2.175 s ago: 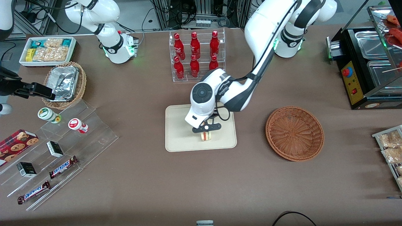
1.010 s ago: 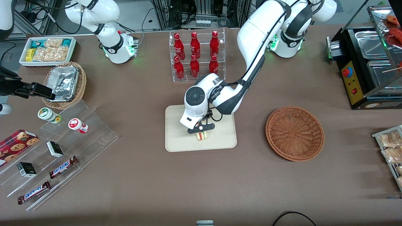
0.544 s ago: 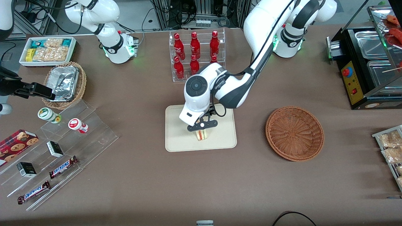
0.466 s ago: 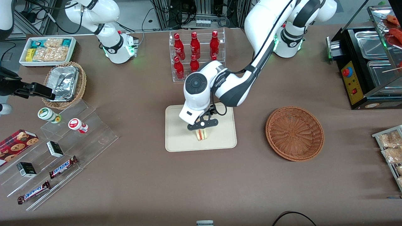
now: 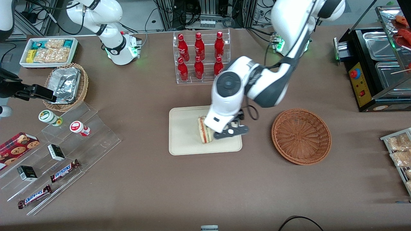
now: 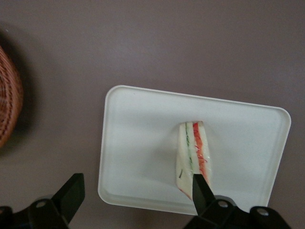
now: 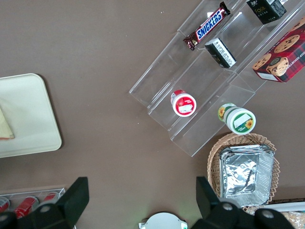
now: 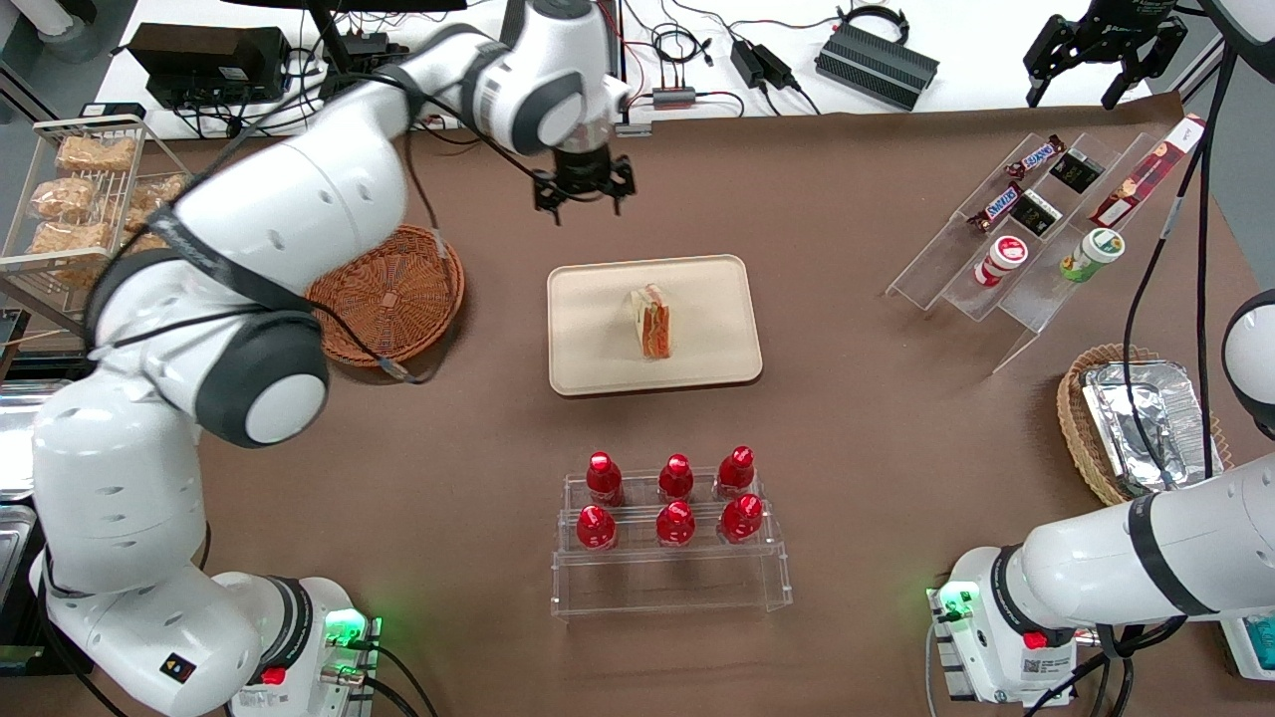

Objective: Place sandwich from basket to tray
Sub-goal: 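Open the left gripper to release the sandwich and raise it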

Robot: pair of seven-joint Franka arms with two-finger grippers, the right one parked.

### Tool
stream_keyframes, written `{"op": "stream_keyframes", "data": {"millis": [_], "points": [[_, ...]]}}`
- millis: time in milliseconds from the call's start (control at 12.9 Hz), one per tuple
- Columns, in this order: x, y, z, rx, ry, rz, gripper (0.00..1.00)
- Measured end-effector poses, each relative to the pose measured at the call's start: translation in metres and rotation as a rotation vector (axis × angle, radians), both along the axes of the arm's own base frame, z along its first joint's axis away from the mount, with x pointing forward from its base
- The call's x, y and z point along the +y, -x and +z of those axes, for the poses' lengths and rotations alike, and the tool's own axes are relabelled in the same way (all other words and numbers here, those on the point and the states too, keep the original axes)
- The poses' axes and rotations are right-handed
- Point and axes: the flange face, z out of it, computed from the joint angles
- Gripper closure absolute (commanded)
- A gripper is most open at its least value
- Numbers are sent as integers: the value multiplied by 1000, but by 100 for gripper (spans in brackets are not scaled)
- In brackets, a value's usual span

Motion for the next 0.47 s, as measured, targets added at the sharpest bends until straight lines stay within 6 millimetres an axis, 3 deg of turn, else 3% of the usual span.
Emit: {"op": "stream_keyframes", "data": {"millis": [466], "points": [[143, -28, 27, 30, 2, -122, 0]]}}
